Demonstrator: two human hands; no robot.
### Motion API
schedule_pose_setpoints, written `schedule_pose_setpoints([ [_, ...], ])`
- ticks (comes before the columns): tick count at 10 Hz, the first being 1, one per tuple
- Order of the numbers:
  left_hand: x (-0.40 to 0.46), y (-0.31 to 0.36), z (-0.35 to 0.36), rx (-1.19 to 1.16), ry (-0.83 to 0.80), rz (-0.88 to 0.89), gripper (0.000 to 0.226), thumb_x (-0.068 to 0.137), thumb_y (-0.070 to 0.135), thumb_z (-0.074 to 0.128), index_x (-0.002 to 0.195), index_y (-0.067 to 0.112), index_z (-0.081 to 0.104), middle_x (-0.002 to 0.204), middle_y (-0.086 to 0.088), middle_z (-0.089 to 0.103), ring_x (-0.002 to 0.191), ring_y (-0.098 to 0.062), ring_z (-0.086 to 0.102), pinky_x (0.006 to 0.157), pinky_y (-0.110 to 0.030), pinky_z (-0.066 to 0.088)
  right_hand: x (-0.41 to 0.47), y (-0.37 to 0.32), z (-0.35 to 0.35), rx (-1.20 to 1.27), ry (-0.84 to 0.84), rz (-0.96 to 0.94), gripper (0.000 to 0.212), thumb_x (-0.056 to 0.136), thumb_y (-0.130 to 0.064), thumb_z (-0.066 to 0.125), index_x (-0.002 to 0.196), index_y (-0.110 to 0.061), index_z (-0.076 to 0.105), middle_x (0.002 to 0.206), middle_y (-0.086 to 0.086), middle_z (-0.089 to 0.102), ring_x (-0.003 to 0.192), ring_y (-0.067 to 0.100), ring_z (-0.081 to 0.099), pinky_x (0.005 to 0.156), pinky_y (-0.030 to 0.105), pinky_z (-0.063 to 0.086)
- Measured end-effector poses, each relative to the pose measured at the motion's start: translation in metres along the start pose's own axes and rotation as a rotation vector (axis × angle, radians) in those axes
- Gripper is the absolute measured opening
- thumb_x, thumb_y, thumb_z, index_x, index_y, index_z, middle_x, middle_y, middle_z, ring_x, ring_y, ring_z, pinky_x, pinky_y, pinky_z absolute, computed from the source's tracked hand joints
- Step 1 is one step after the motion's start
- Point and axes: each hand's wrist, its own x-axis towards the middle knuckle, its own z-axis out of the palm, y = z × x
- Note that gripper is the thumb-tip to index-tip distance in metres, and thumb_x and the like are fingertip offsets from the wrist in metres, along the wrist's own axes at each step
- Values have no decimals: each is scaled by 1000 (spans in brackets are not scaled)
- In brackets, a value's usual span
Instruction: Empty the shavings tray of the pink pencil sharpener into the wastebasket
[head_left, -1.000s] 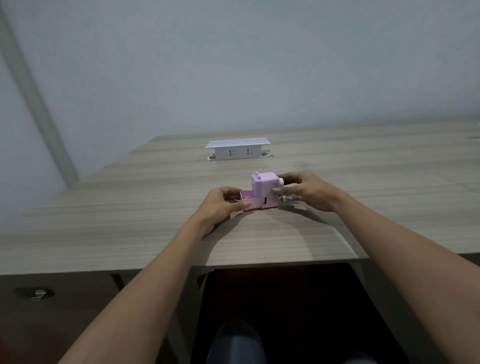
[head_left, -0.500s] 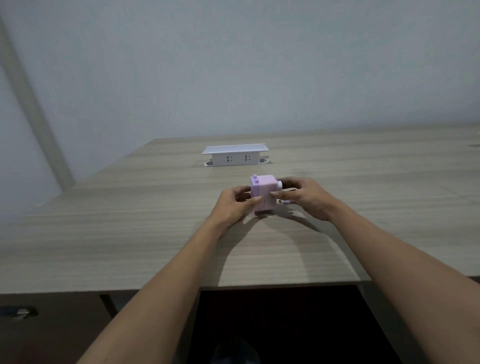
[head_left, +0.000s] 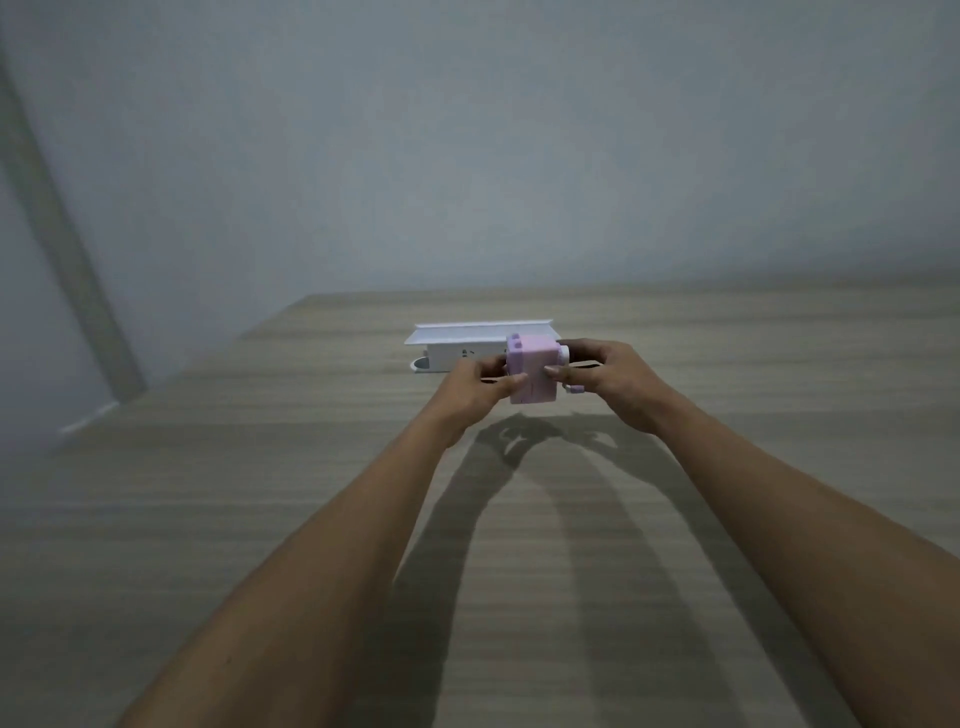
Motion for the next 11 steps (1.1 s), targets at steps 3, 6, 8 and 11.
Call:
schedule_pose_setpoints([
  [3, 98, -32, -3, 33, 47, -44, 39, 91, 13, 69, 128, 4, 67, 123, -10, 73, 118, -23, 66, 109, -42, 47, 86, 46, -15, 10, 101, -6, 57, 82, -4, 78, 136, -3, 60, 122, 17, 70, 94, 20, 68, 73, 23, 55],
  [6, 134, -73, 25, -107, 102, -83, 39, 90, -4, 65, 128, -11, 61, 125, -25, 67, 105, -31, 67, 77, -23, 62, 108, 107, -19, 203, 241, 75, 55, 78, 4, 80, 129, 1, 58, 123, 23, 67, 102, 28, 69, 79, 39, 62],
  [8, 149, -87, 24, -58, 163, -108, 40, 85, 6, 75, 123, -3, 66, 119, -19, 72, 111, -34, 69, 96, -47, 58, 111, 106, -21, 192, 236, 88, 53, 80, 9, 76, 128, 5, 55, 115, 23, 67, 86, 19, 68, 60, 24, 59],
  [11, 141, -76, 20, 74, 186, -141, 52, 79, 20, 83, 120, -2, 62, 116, -18, 70, 94, -28, 70, 83, -38, 61, 103, 93, -21, -28, 252, 164, 68, 75, -1, 84, 135, 0, 52, 126, 19, 60, 95, 21, 64, 61, 21, 58],
])
